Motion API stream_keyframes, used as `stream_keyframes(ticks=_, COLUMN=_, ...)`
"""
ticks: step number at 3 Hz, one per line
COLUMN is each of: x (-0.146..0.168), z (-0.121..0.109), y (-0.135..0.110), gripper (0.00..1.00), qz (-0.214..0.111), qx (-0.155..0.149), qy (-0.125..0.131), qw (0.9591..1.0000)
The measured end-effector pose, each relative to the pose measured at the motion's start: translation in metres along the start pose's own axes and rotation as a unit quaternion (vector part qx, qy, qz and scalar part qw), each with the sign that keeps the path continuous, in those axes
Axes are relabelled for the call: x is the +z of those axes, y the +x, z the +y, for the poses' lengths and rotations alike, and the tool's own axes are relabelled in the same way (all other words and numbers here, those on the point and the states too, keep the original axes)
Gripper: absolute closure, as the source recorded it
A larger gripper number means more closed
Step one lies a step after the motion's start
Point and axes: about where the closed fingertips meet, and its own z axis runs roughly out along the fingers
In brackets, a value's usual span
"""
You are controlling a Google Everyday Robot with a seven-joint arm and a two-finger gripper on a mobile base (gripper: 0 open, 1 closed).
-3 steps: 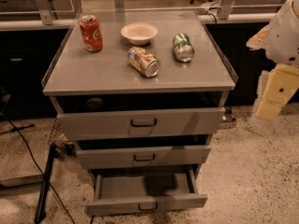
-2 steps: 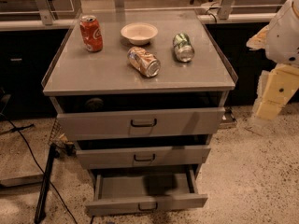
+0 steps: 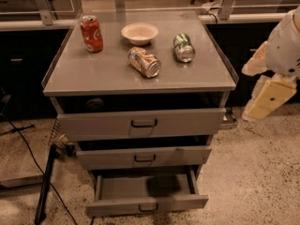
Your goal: Close bottom drawer
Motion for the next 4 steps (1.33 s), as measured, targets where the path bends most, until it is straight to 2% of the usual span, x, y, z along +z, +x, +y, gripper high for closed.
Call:
stream_keyframes(ticks=1, x=0.027, z=0.020, y=0.005, gripper=0.57, qz=-0.020, qx=0.014, qy=-0.008, qw=0.9997)
stream_keyframes(ticks=2, x=0.069, z=0.046, y=0.011, gripper=0.80, qz=-0.039, qx=0.030, qy=-0.019, qw=0.9986)
stream_keyframes(ticks=3, x=0.137, z=0.086, y=0.023, gripper=1.00, qz=-0.044, qx=0.046, qy=-0.045, qw=0.9970)
stream_keyframes(ticks=4, x=0.137, z=0.086, y=0.022, gripper=1.00, qz=-0.044, qx=0.046, qy=-0.044, qw=0.9970)
